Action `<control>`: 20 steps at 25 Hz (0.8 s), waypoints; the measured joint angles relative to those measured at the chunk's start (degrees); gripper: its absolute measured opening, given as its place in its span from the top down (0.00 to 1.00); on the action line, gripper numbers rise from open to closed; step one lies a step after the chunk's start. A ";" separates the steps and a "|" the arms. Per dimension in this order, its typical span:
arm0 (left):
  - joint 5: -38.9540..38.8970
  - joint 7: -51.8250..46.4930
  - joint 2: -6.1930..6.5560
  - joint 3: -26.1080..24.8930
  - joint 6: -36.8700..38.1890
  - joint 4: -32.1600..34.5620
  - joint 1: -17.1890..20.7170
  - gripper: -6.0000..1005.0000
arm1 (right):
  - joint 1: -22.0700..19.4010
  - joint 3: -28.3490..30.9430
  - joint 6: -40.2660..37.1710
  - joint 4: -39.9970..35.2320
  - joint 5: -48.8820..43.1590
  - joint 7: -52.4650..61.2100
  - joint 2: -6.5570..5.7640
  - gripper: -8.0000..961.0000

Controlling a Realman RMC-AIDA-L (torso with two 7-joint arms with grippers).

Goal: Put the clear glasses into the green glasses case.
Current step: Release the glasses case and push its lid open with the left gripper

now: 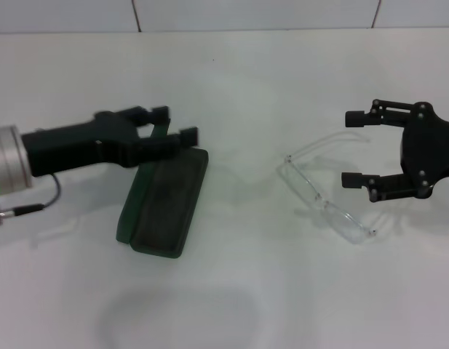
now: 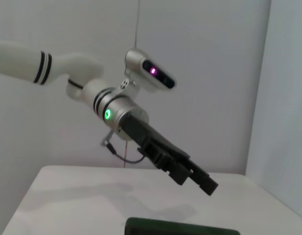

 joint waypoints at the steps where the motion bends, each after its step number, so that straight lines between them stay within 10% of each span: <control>1: 1.36 -2.11 -0.18 0.37 -1.05 2.88 1.10 0.12 | 0.03 -0.01 0.02 0.00 -0.28 0.00 0.02 0.11; 20: 12.02 -9.42 -0.21 2.29 -6.91 6.21 4.98 0.16 | 0.31 -0.28 0.10 -0.85 -5.63 -0.37 2.68 0.12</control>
